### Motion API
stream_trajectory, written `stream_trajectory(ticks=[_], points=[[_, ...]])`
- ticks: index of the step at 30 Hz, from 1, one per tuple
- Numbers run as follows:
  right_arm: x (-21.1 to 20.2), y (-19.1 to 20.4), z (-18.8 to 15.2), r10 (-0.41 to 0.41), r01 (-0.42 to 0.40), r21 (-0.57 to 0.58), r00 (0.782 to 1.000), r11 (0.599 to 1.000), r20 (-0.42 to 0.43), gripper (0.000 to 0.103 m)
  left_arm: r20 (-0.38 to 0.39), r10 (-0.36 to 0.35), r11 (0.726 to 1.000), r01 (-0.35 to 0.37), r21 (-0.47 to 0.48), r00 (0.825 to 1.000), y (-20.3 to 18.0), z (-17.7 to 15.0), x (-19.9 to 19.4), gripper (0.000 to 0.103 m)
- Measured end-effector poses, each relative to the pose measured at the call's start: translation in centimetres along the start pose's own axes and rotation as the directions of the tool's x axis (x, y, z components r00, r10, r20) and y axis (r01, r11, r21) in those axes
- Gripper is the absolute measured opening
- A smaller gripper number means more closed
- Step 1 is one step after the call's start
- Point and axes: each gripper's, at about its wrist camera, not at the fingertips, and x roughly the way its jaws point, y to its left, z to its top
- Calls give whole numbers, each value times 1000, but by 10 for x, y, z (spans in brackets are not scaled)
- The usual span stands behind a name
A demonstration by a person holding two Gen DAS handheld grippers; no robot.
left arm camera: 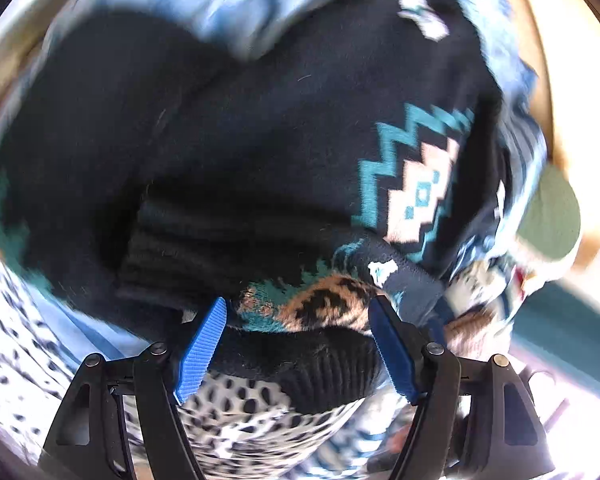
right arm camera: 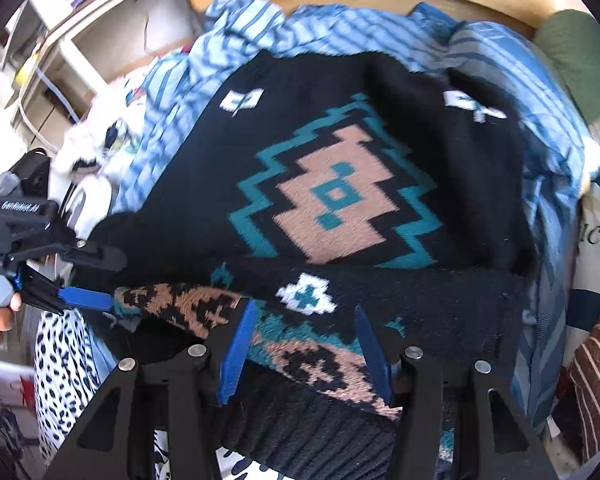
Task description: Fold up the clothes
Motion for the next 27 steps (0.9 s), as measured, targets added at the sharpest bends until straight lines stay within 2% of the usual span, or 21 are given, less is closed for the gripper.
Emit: stream_trajectory(ticks=[2, 5, 14, 15, 16, 18, 19, 20, 21, 23, 25, 26, 27], points=[[2, 2, -3, -2, 2, -9, 1000, 1000, -6, 56, 20, -21, 997, 22, -73, 1000, 15, -1, 2, 74], [-3, -3, -6, -12, 12, -3, 1000, 1000, 5, 56, 41, -33, 993, 37, -114, 999, 26, 2, -1, 74], [-18, -31, -10, -27, 20, 122, 998, 992, 52, 56, 107, -62, 969, 86, -231, 992, 59, 9, -9, 74], [-19, -31, -10, -27, 20, 125, 998, 992, 56, 56, 114, -65, 966, 91, -243, 991, 63, 10, -10, 66], [-20, -31, -10, -33, 26, 124, 998, 992, 58, 56, 120, -68, 969, 94, -229, 990, 61, 10, -11, 59], [-23, -32, -11, -48, 39, 123, 997, 992, 67, 56, 131, -74, 975, 99, -201, 989, 58, 10, -14, 37], [-24, -34, -11, -53, 43, 127, 996, 991, 72, 56, 137, -77, 977, 102, -186, 988, 56, 10, -15, 30], [-26, -37, -11, -57, 45, 143, 995, 989, 82, 56, 142, -80, 980, 105, -172, 987, 54, 10, -16, 16], [-28, -40, -11, -61, 46, 159, 994, 986, 93, 56, 148, -84, 982, 107, -157, 985, 52, 10, -17, 11], [-35, -49, -12, -65, 41, 201, 991, 979, 113, 56, 191, -117, 988, 135, -82, 975, 35, 12, -28, 9], [-42, -56, -12, -80, 47, 232, 988, 972, 133, 56, 240, -170, 985, 173, 9, 956, 11, 9, -46, 8], [-46, -59, -12, -90, 53, 242, 986, 969, 144, 56, 262, -199, 980, 191, 57, 944, -1, 7, -55, 8], [-52, -62, -12, -107, 66, 249, 983, 966, 152, 56, 281, -262, 963, 231, 138, 923, -16, -2, -69, 8]])
